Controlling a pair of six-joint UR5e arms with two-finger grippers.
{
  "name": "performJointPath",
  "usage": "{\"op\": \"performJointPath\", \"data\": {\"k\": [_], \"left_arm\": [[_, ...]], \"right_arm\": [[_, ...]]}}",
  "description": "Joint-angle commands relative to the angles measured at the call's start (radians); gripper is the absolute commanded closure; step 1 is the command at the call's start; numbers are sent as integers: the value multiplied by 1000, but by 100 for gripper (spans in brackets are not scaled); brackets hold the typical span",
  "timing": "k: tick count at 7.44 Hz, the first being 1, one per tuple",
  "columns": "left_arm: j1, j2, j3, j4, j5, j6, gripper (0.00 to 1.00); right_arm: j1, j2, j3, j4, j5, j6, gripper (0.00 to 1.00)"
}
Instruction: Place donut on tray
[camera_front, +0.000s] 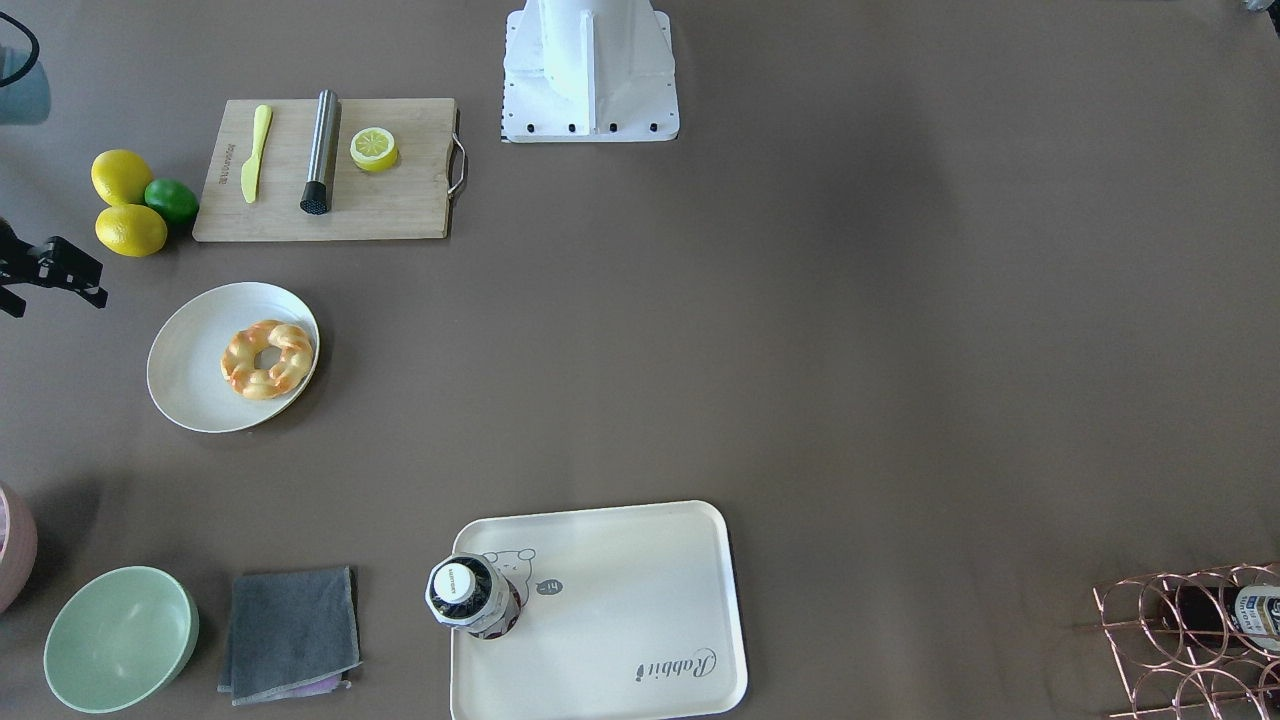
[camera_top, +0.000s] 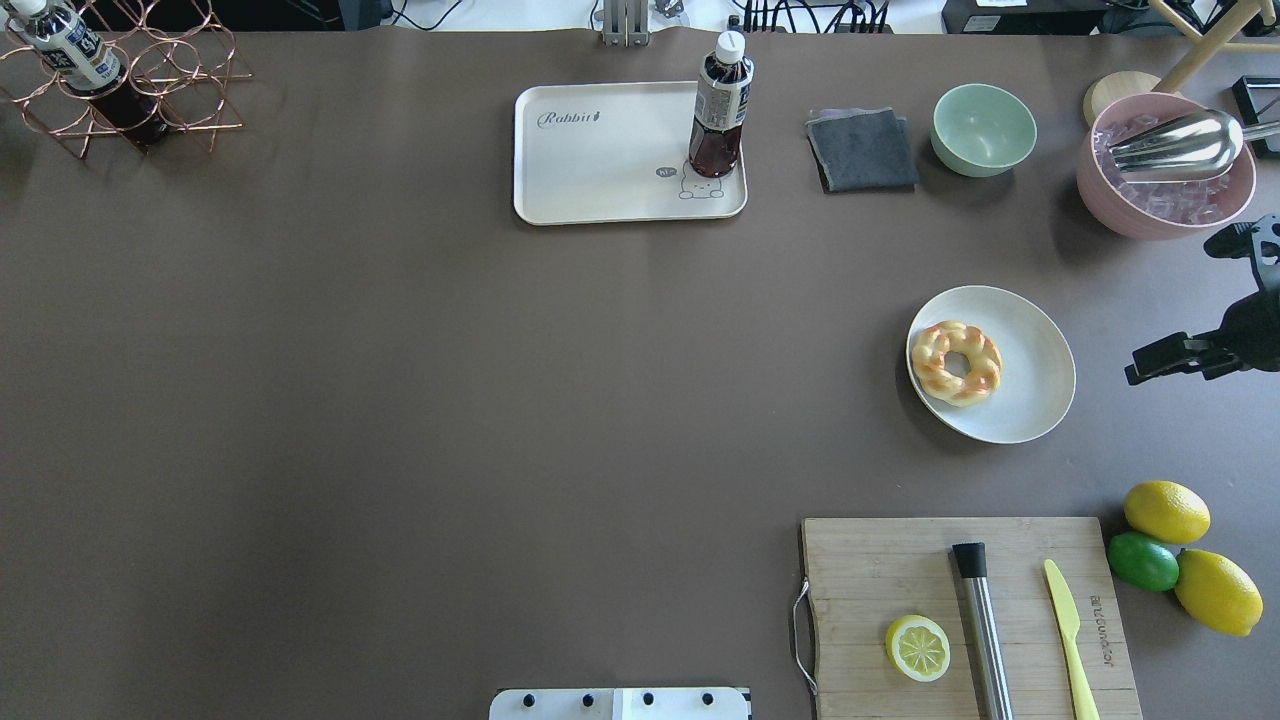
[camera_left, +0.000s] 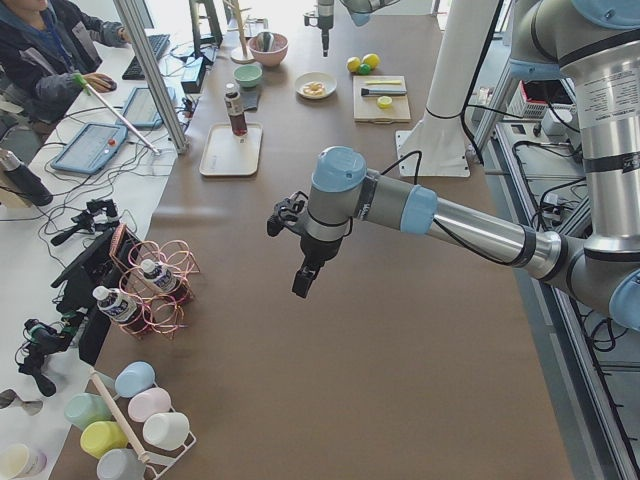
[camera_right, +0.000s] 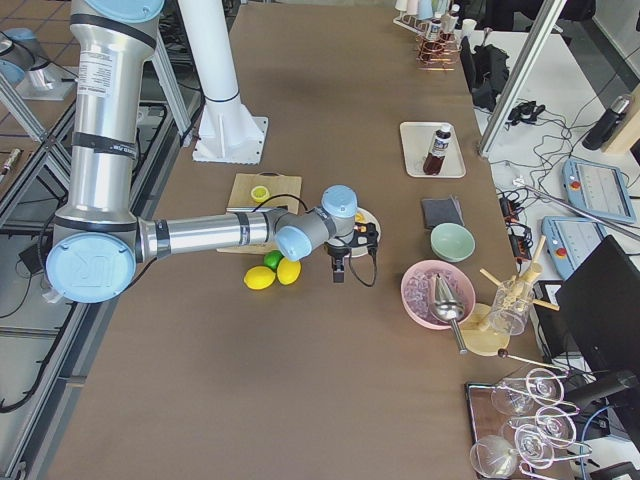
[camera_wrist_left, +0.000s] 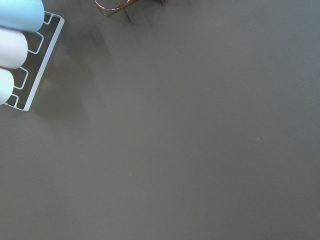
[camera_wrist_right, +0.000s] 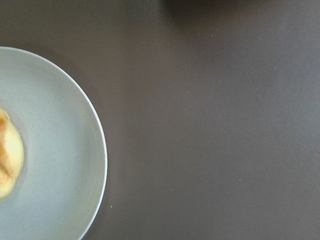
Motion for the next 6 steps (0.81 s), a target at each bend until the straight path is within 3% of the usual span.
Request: {"op": "performJointPath", "data": {"k": [1, 6], "left_arm": [[1, 0, -2, 0, -1, 0, 2], [1, 0, -3, -2, -1, 0, 2]], "right_arm": [[-53, 52, -47, 4, -17, 36, 5], [-89, 168, -166, 5, -17, 36, 5]]}}
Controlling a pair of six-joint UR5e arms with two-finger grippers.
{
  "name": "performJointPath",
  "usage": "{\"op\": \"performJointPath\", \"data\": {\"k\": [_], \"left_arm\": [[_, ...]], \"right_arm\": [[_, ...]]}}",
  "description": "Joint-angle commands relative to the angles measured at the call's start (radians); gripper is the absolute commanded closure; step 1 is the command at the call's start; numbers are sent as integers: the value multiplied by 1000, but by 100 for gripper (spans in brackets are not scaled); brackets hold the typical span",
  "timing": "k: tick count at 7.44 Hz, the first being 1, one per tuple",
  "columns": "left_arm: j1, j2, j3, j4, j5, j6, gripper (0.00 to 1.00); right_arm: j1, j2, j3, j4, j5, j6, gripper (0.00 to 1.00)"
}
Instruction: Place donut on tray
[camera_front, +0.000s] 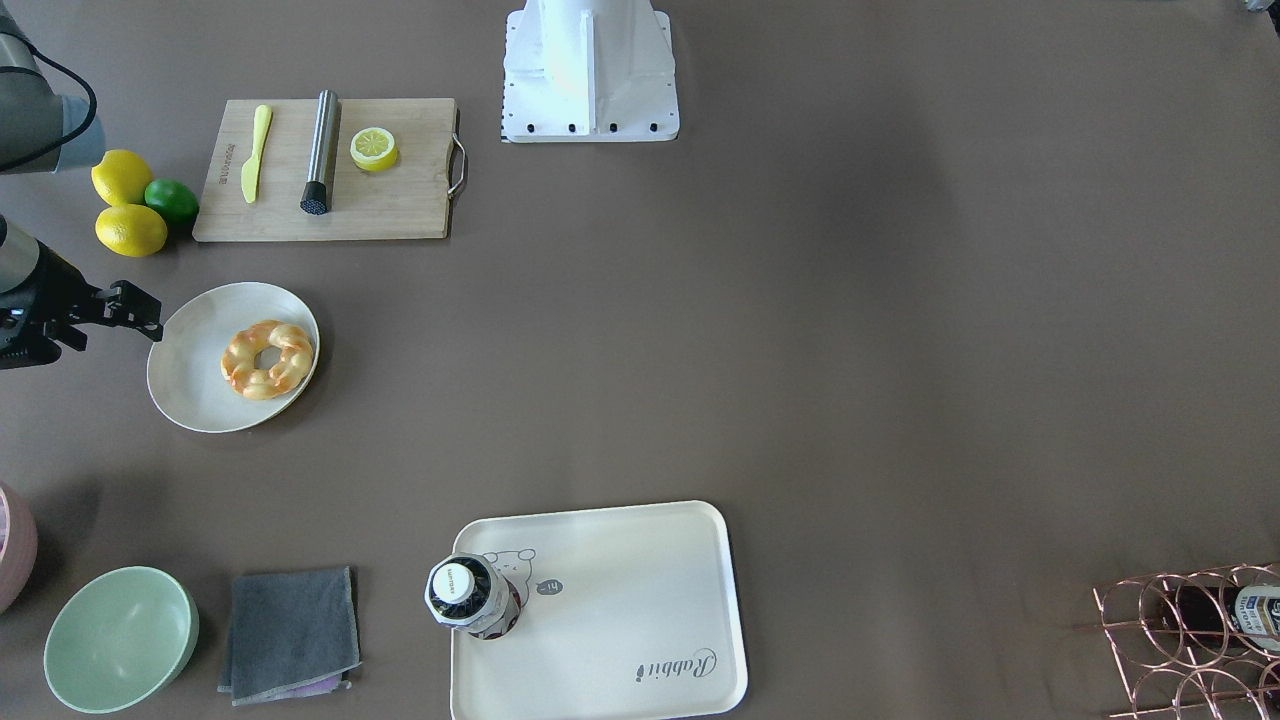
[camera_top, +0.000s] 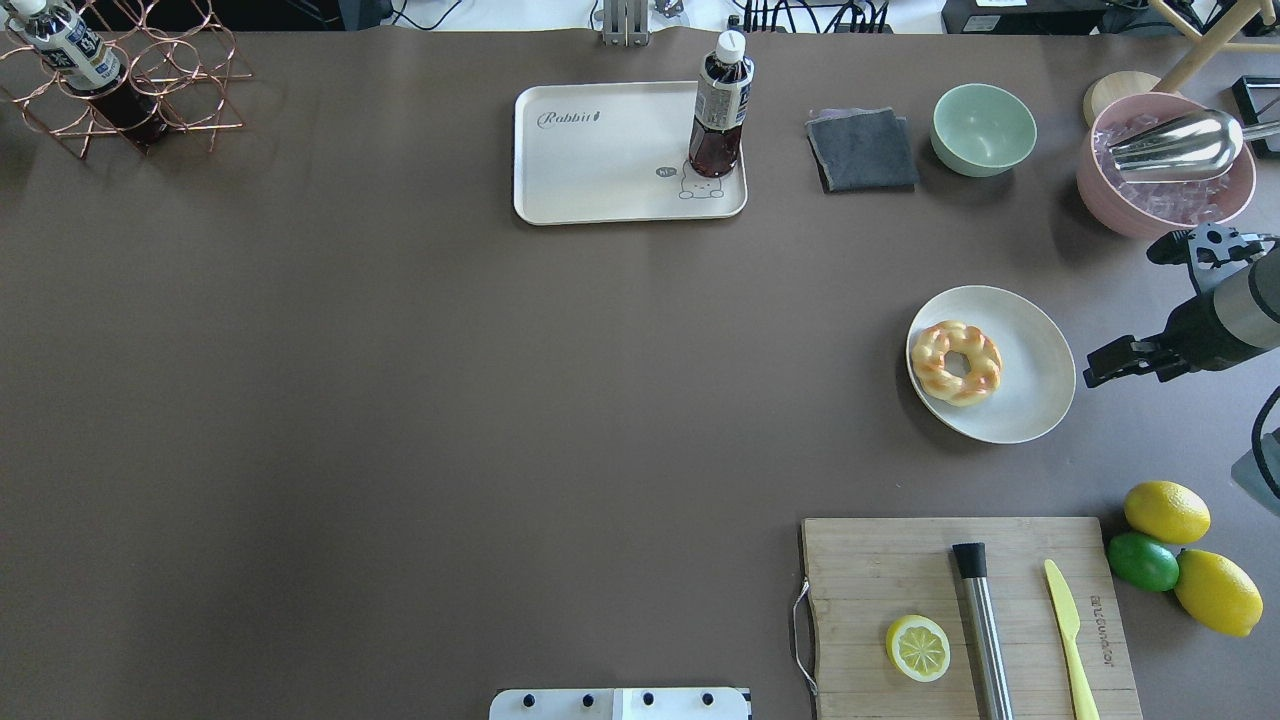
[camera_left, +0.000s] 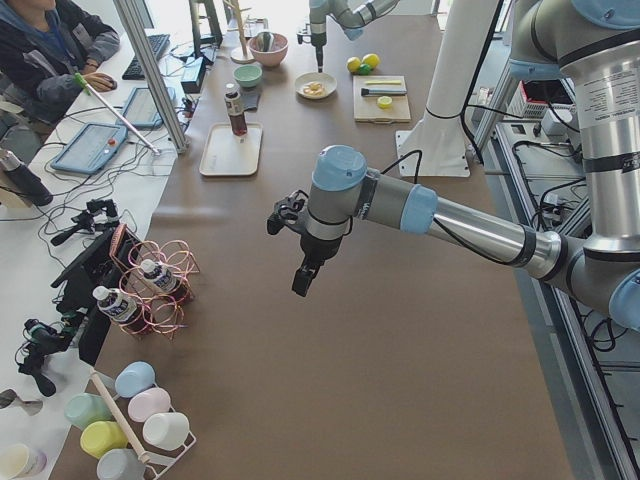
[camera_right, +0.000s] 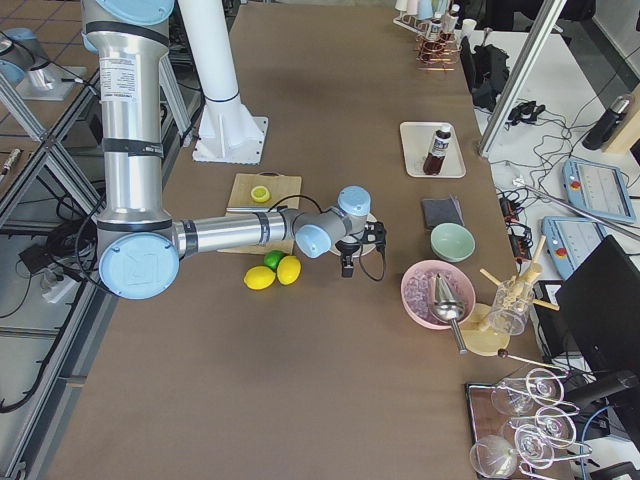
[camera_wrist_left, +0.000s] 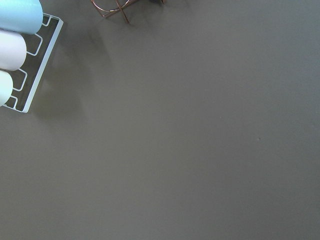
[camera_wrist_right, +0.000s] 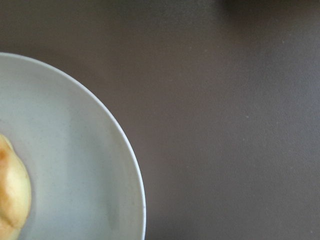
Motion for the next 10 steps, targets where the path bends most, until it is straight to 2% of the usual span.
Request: {"op": "performJointPath", "data": {"k": [1, 2, 3, 4, 5, 7, 8, 10], "left_arm": [[-1, 0, -1, 0, 0, -1, 2], [0, 0, 1, 0, 0, -1, 2], [0, 0, 2, 0, 0, -1, 2], [0, -2, 4, 1, 0, 1, 2], [-1, 0, 2, 0, 0, -1, 2], [-1, 2, 4, 0, 0, -1, 2], [0, 2, 4, 1, 0, -1, 2], [0, 0, 13, 0, -1, -7, 2]], "right_arm": [[-12, 60, -57, 0, -1, 1, 12], [-17, 63, -55, 1, -1, 34, 28], [-34, 77, -46, 3, -1, 106, 50], [-42, 79, -43, 4, -1, 128, 88], [-40, 77, -43, 4, -1, 118, 100], [-37, 60, -49, 103, 2, 124, 100], [-37, 59, -19, 107, 6, 130, 100], [-37, 68, 105, 96, 26, 224, 100]]}}
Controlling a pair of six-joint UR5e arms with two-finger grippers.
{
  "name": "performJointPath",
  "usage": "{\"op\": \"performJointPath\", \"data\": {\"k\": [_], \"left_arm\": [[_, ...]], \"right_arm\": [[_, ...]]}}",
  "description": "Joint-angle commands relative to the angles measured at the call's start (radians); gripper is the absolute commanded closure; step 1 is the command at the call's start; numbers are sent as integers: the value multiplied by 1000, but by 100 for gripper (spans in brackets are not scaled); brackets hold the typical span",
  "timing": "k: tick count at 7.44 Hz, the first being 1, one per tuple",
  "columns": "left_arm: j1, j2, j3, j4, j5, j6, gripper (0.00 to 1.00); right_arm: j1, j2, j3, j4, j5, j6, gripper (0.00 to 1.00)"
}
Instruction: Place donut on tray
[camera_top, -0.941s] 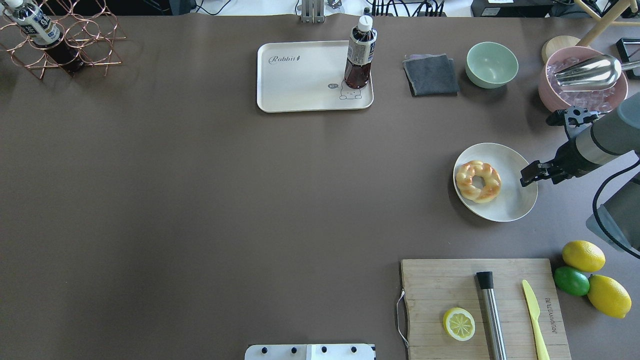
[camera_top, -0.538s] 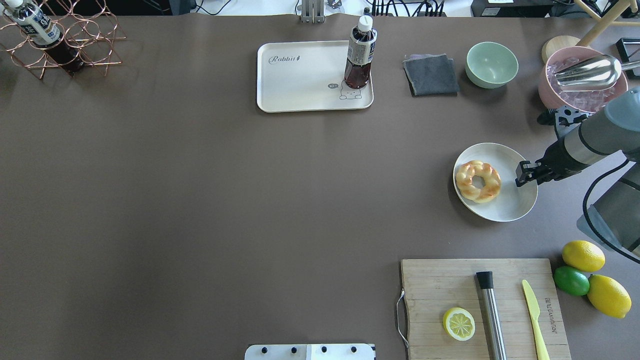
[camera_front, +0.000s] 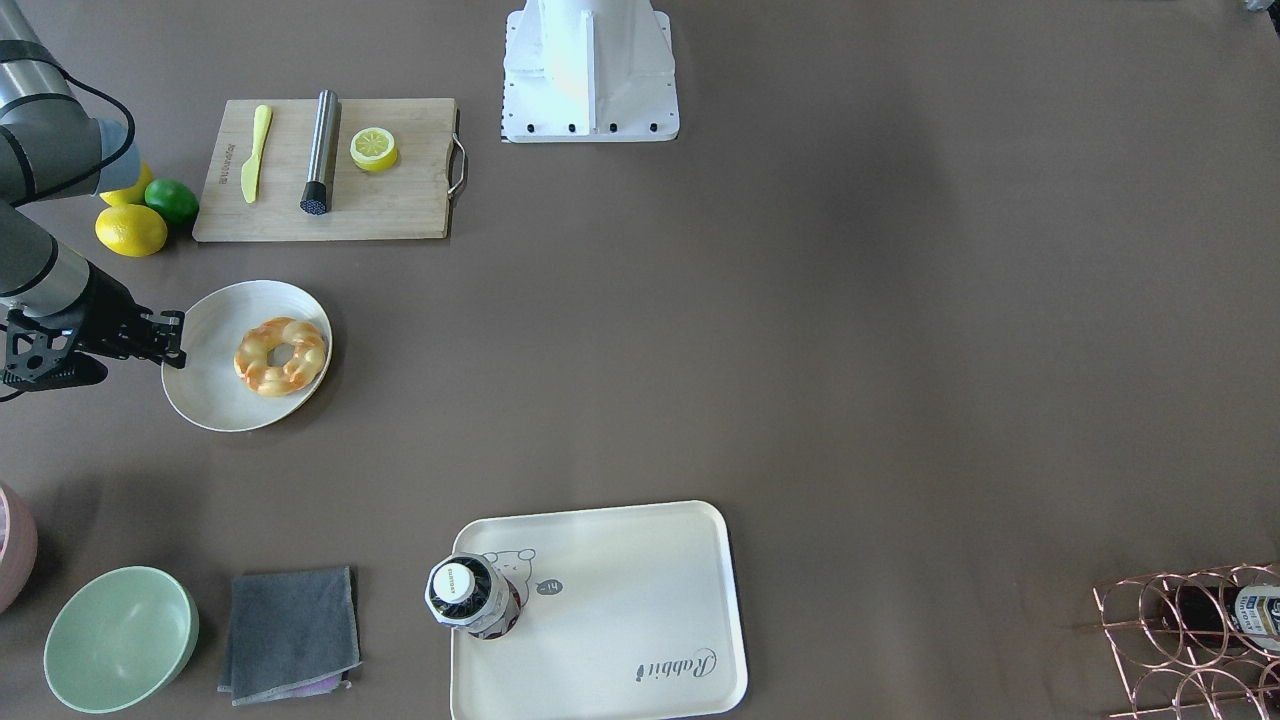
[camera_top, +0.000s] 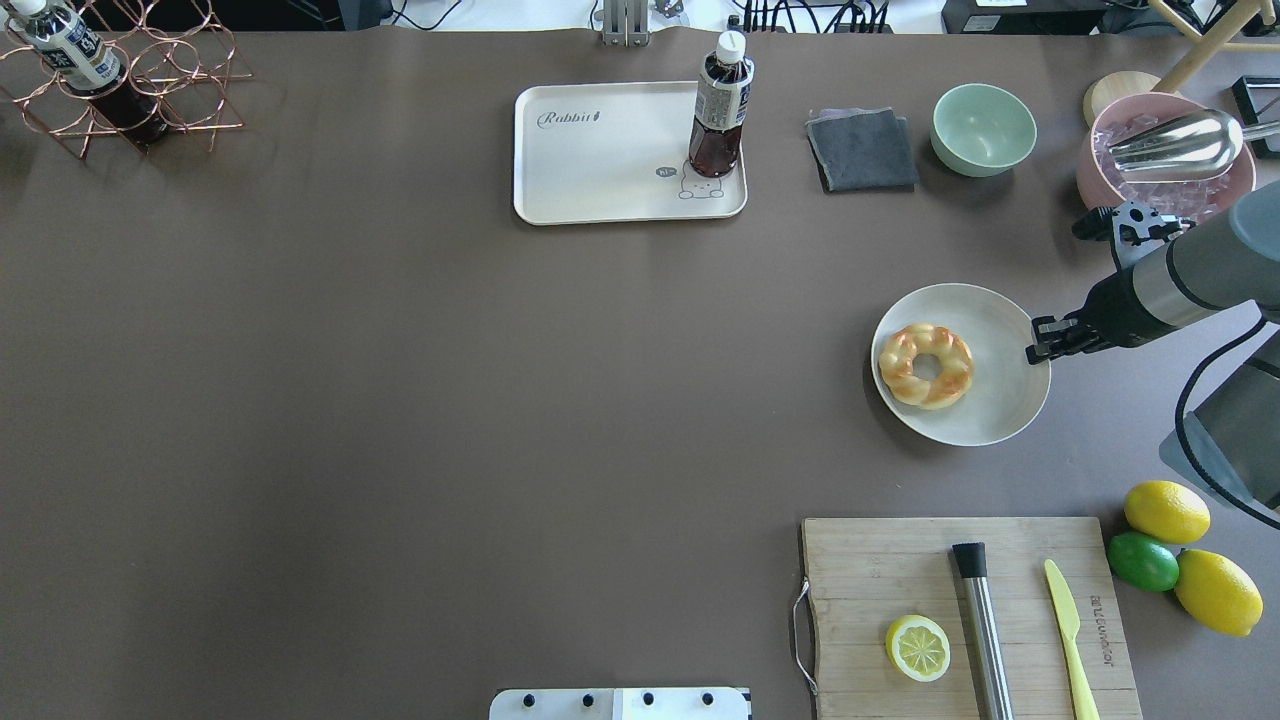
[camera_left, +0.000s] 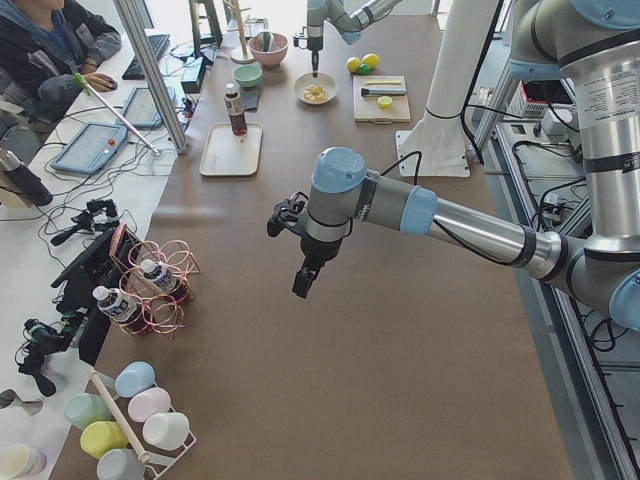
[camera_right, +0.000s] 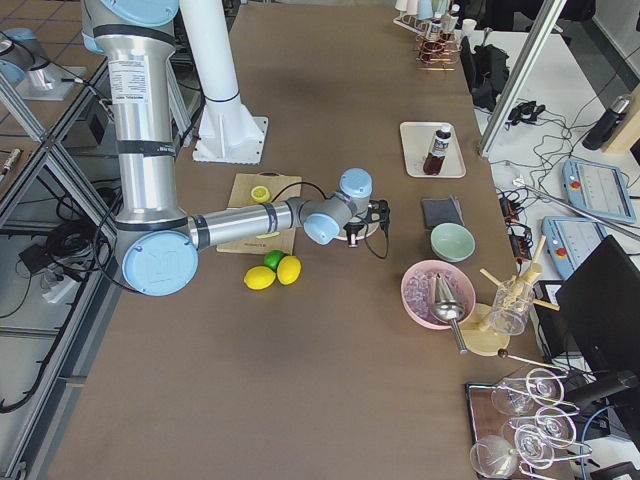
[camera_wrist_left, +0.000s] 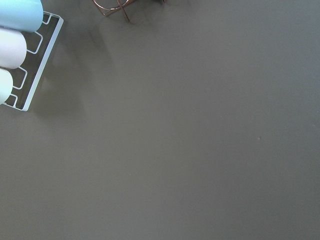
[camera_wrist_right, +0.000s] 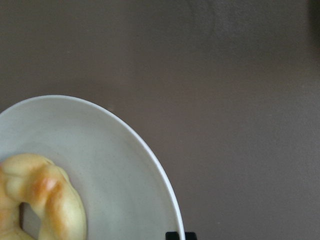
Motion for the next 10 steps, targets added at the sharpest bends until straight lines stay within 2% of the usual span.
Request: {"op": "performJointPath", "data": {"k": [1, 3, 4, 6, 7, 8, 9, 10], "left_arm": [[16, -7, 11, -25, -1, -108, 2], [159, -78, 52, -142, -18, -354, 2], [265, -187, 57, -144, -61, -551, 2], [512, -475, 94, -142, -58, -1025, 2], [605, -598, 132, -144, -49, -1214, 3], [664, -660, 144, -144, -46, -1319, 3], [692, -697, 149, -148, -22, -1378, 2], [736, -718, 151, -148, 3, -1423, 3]], "right_arm": [[-3, 20, 121, -1, 23, 133, 100], [-50, 98, 143, 0, 23, 280, 100], [-102, 144, 177, -1, 14, 392, 100], [-202, 271, 180, -6, -24, 590, 100], [-234, 372, 180, -111, -73, 620, 100], [-259, 500, 174, -285, -98, 620, 100], [-280, 569, 174, -376, -126, 620, 100], [-289, 574, 175, -379, -130, 621, 100]]}}
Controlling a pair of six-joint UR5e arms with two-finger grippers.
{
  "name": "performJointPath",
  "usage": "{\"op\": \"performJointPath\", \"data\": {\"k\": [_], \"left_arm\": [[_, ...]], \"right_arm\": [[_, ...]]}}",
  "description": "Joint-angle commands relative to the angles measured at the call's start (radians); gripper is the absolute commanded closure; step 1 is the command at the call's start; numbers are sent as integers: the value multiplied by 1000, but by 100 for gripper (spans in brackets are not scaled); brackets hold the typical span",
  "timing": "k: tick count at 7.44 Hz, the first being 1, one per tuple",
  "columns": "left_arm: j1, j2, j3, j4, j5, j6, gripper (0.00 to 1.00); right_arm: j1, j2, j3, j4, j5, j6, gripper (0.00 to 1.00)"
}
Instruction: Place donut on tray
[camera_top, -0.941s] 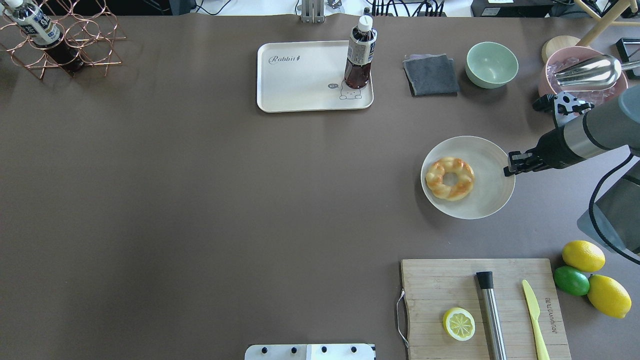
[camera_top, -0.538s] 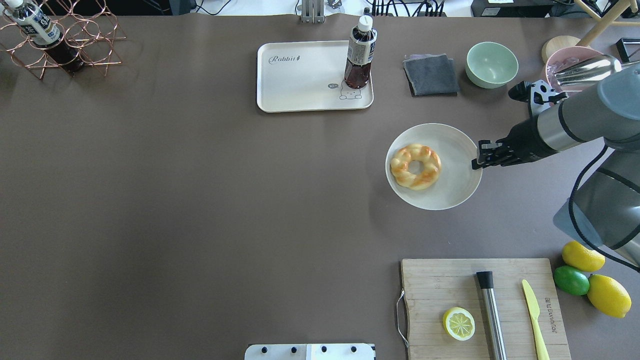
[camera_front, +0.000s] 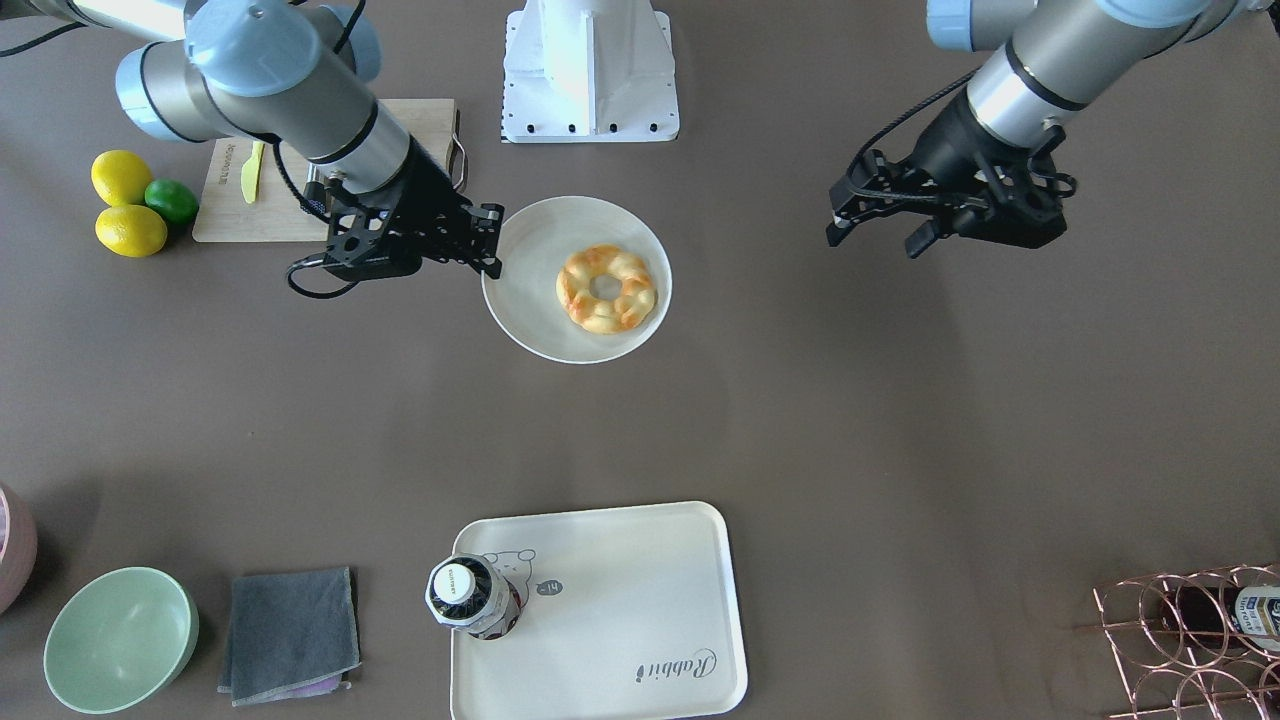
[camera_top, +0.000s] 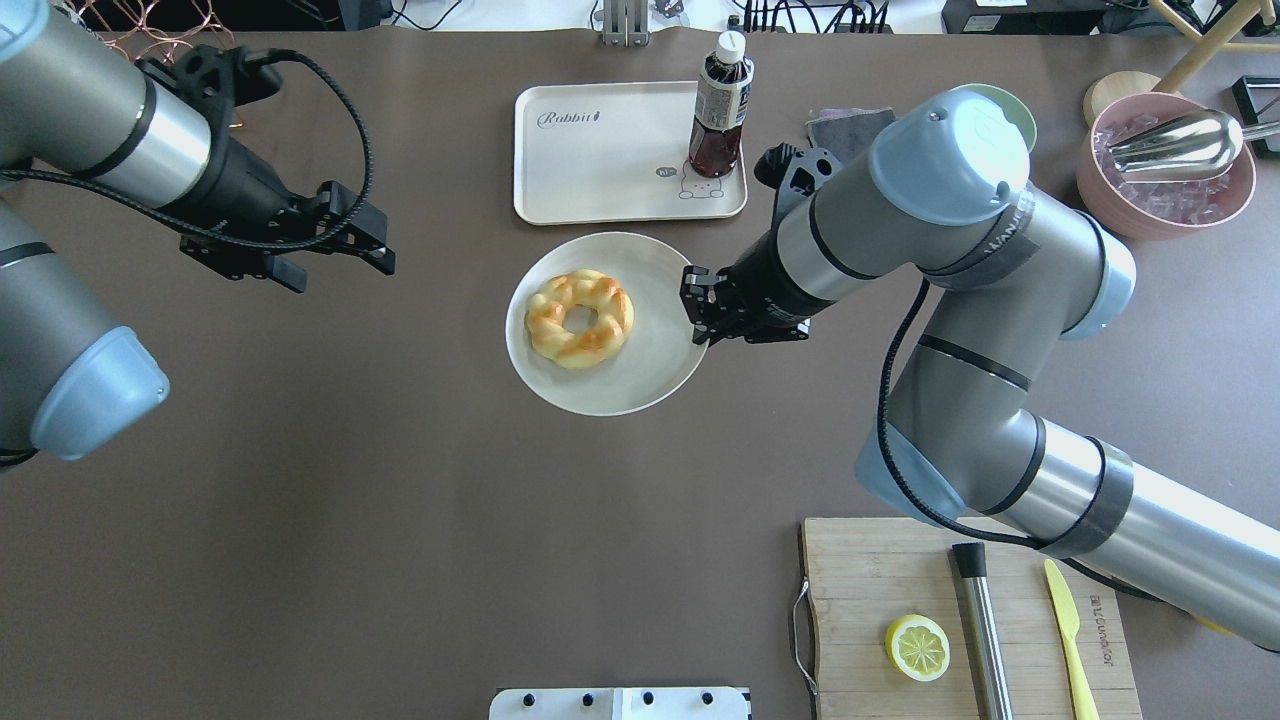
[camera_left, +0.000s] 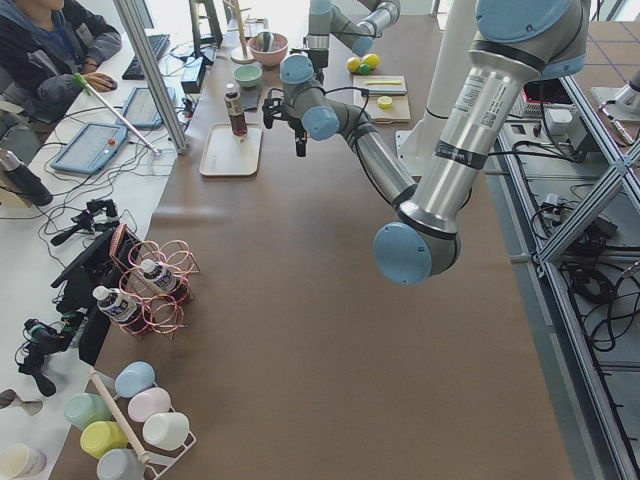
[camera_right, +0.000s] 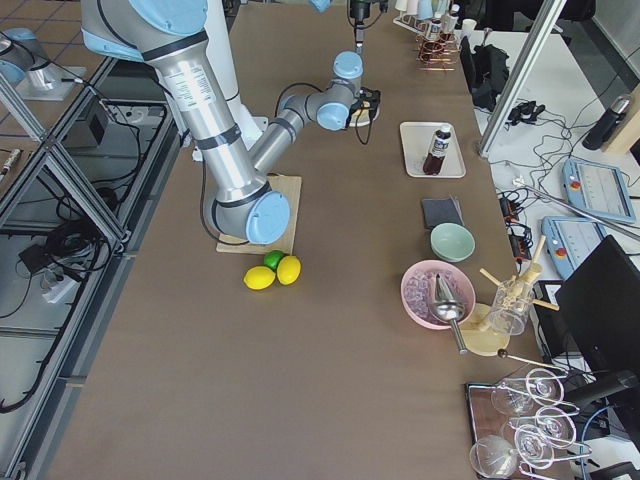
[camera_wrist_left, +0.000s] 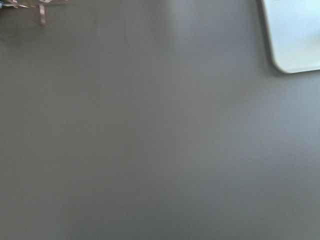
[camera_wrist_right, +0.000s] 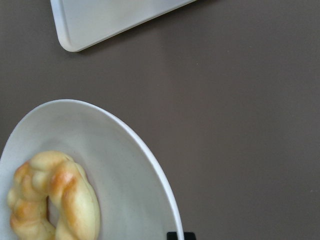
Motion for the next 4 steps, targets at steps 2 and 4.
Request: {"op": "performJointPath", "data": {"k": [2, 4], "left_arm": [[86, -65, 15, -2, 49, -113, 3], [91, -74, 12, -13, 49, -157, 5]], "right_arm": [[-28, 91, -1, -88, -31, 9, 100], [-16, 120, -1, -70, -36, 75, 100]]}}
